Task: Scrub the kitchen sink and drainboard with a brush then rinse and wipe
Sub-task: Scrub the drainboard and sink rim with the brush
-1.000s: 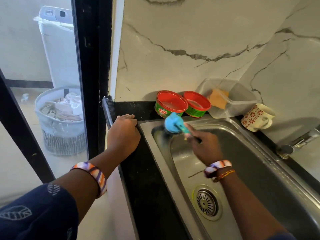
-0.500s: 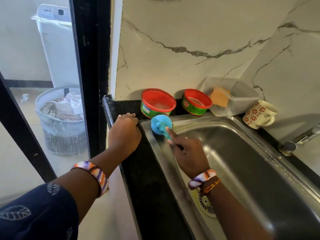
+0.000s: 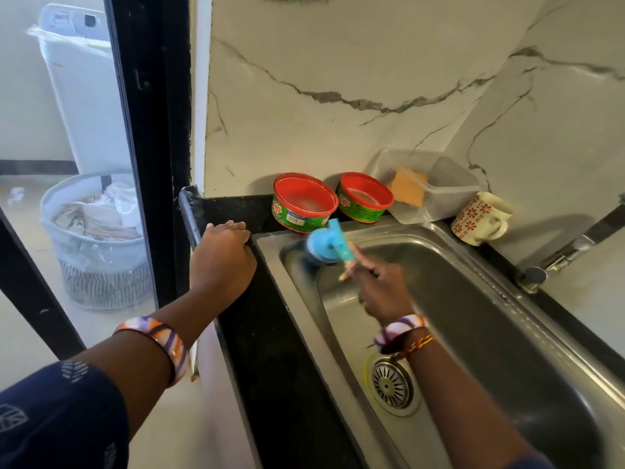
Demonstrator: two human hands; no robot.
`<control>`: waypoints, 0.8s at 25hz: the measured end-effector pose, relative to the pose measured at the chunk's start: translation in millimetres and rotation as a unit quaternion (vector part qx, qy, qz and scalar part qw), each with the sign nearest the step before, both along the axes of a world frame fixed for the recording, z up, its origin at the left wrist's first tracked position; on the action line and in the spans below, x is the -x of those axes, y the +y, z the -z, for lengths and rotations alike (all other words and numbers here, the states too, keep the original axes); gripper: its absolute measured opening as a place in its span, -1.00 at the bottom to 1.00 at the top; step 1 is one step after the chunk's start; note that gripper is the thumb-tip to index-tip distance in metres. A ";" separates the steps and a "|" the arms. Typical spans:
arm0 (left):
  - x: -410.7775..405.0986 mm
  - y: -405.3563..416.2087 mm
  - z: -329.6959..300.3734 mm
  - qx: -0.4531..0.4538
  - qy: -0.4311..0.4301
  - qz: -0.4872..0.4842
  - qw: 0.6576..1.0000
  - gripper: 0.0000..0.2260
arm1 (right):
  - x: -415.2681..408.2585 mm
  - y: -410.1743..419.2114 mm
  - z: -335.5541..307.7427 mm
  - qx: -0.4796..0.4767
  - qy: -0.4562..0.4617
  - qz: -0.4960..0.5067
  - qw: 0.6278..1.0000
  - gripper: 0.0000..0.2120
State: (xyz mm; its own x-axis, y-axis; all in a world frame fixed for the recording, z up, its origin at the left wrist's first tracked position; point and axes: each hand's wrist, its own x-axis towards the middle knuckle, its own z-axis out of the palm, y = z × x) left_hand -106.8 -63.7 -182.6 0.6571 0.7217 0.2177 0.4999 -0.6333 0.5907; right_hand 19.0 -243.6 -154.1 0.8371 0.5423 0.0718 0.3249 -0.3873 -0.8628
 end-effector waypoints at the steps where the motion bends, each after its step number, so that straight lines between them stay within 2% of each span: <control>1: 0.2 0.7 0.2 0.001 0.003 0.002 1.000 -0.68 | 15.9 8.4 -0.4 -0.003 0.028 -0.025 0.999 -0.75; 5: 3.5 0.7 -2.1 0.010 0.003 -0.001 1.000 -0.67 | 39.7 17.0 -26.7 -0.023 0.149 -0.075 0.986 -0.67; 9: 6.7 -3.2 -5.0 0.011 0.001 0.008 1.000 -0.68 | 30.3 -68.7 -69.6 0.112 0.193 -0.197 0.955 -0.70; 12: 6.7 -4.6 -6.5 -0.001 -0.014 0.022 1.000 -0.69 | 34.2 -124.0 -96.2 0.197 0.234 -0.231 0.924 -0.66; 15: 8.3 -5.4 -5.1 -0.009 -0.041 0.033 0.999 -0.71 | 43.5 -109.2 -90.2 0.191 0.169 -0.216 0.942 -0.71; 18: 7.3 -2.1 -3.6 0.009 -0.075 0.026 0.997 -0.72 | 39.3 -35.3 -64.2 0.111 0.065 -0.161 0.979 -0.67; 20: 6.2 1.4 -2.0 0.012 -0.078 0.017 0.997 -0.71 | 35.6 14.7 -49.2 0.092 0.012 -0.122 0.988 -0.67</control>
